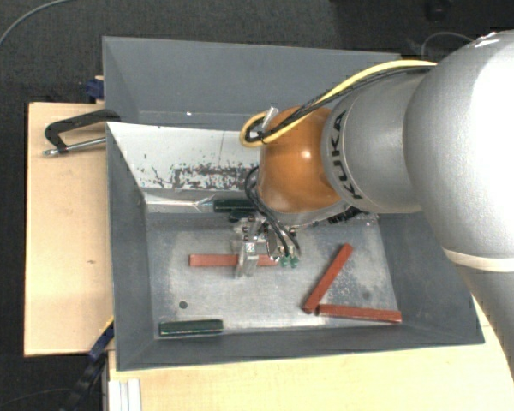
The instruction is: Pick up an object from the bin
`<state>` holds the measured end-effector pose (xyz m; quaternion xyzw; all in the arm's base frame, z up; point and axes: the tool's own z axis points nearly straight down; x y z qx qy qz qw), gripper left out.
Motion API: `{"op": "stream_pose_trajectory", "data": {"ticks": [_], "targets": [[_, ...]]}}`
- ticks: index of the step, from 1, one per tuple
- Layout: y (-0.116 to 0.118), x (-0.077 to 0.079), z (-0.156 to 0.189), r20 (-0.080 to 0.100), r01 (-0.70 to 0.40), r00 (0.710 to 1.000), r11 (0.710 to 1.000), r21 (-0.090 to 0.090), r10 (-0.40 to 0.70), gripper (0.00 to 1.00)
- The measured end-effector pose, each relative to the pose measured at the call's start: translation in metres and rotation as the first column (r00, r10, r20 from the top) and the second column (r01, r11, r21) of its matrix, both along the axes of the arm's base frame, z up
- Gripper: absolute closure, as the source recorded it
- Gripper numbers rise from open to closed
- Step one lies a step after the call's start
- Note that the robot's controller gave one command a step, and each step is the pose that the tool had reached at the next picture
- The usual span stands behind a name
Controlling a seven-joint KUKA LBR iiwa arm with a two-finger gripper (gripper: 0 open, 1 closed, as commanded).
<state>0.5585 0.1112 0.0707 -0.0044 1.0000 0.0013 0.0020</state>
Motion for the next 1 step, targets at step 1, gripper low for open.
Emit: {"op": "stream_pose_trajectory", "data": {"ticks": [1], "targets": [[0.0048, 0.0144, 0.1711, 0.011, 0.012, 1.000, 1.000, 0.002, -0.012, 1.00]]}}
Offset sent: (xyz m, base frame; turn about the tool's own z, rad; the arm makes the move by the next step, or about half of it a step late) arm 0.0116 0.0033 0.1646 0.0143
